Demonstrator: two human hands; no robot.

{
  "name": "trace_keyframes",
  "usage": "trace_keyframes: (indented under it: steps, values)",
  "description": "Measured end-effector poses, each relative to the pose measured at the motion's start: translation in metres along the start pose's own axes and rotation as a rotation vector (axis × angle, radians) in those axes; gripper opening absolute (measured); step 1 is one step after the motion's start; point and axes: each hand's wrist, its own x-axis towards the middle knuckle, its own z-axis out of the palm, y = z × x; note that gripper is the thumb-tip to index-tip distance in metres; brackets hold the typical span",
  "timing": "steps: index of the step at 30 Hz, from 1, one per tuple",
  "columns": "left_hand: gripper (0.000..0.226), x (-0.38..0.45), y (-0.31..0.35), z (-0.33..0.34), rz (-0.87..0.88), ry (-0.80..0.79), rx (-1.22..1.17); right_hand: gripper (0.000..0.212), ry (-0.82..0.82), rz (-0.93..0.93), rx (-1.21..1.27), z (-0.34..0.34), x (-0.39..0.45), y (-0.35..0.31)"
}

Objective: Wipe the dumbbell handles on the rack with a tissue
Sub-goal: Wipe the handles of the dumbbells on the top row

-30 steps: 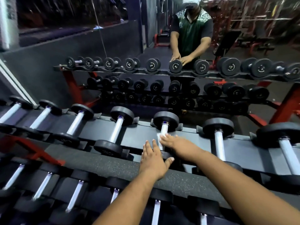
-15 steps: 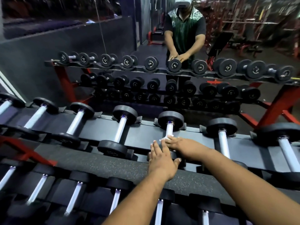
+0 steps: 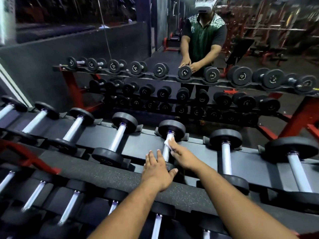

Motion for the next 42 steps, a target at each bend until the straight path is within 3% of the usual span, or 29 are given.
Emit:
trace_keyframes:
  steps: [3, 8, 14, 16, 19, 21, 29, 33, 37, 40, 42]
  values:
    - [0.101, 0.000, 0.000, -0.006, -0.024, -0.019, -0.027, 0.063, 0.053, 0.099, 0.207, 0.003, 0.010, -0.023]
    - [0.098, -0.003, 0.003, -0.003, -0.024, 0.007, -0.022, 0.041, -0.015, 0.141, 0.488, 0.023, -0.026, -0.013]
    - [0.098, -0.004, 0.006, -0.004, -0.042, 0.001, -0.027, 0.056, 0.149, 0.206, 0.415, 0.015, 0.016, -0.025]
    - [0.098, -0.004, 0.006, -0.003, -0.044, 0.002, -0.021, 0.053, 0.172, 0.250, 0.463, 0.018, 0.019, -0.023]
    - [0.096, -0.005, 0.004, -0.002, -0.038, 0.001, -0.009, 0.030, 0.060, 0.251, 0.621, 0.027, -0.009, -0.011]
    - [0.094, -0.003, 0.003, -0.002, -0.032, 0.006, -0.003, 0.028, -0.004, 0.239, 0.655, 0.034, -0.018, -0.004]
    - [0.096, -0.004, 0.004, 0.000, -0.044, 0.014, -0.009, 0.016, 0.408, 0.503, 0.883, 0.018, 0.045, -0.042]
    - [0.097, -0.003, 0.004, -0.001, -0.043, 0.008, 0.000, 0.012, 0.333, 0.589, 1.081, 0.014, 0.048, -0.034]
    - [0.097, -0.003, 0.005, 0.001, -0.044, 0.022, 0.015, 0.007, 0.315, 0.519, 1.077, 0.015, 0.034, -0.026]
    - [0.097, -0.003, 0.007, 0.003, -0.049, 0.041, 0.033, 0.023, 0.335, 0.580, 1.041, 0.013, 0.042, -0.033]
    - [0.098, -0.003, 0.007, 0.003, -0.061, 0.036, 0.034, 0.020, 0.286, 0.617, 1.099, 0.012, 0.045, -0.040]
